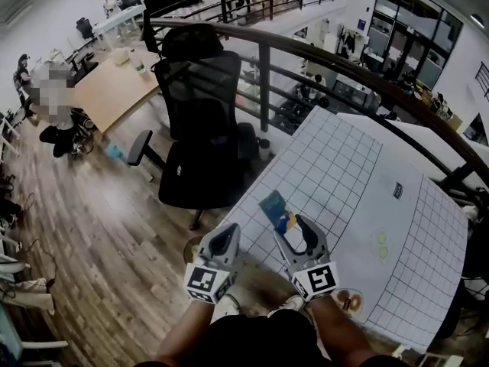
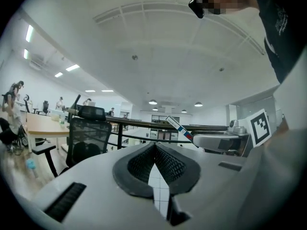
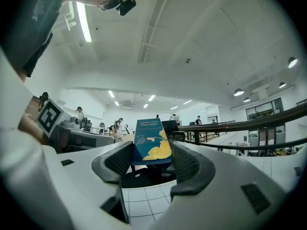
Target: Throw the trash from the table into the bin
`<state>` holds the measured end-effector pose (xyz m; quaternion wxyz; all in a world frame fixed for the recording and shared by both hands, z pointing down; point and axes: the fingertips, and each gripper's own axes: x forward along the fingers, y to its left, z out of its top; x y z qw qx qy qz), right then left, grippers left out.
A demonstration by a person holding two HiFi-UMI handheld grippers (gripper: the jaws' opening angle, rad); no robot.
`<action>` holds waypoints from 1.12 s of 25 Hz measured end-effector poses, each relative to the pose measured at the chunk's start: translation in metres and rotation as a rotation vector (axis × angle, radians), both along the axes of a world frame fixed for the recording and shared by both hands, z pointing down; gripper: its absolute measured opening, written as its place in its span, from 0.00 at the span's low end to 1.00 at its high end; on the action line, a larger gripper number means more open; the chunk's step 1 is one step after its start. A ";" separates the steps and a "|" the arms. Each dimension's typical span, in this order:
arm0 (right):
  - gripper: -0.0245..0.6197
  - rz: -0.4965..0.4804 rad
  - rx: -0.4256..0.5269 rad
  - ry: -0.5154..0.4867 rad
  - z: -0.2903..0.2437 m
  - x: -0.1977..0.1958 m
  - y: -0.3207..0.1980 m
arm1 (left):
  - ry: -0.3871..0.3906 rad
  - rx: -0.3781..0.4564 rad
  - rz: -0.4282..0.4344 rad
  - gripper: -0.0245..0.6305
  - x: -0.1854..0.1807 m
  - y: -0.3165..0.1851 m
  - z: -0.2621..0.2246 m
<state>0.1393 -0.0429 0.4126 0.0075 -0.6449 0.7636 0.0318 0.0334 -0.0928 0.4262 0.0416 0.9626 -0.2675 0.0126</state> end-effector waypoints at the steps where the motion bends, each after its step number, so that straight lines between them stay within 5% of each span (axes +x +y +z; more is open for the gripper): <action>1: 0.46 -0.018 -0.002 0.000 0.003 -0.015 -0.008 | 0.003 -0.005 -0.015 0.07 -0.014 -0.007 0.002; 16: 0.46 -0.262 -0.111 -0.012 0.069 -0.216 -0.101 | -0.008 -0.111 -0.305 0.07 -0.222 -0.067 0.059; 28: 0.46 -0.343 -0.263 0.029 0.146 -0.298 -0.145 | -0.041 -0.198 -0.457 0.07 -0.316 -0.091 0.127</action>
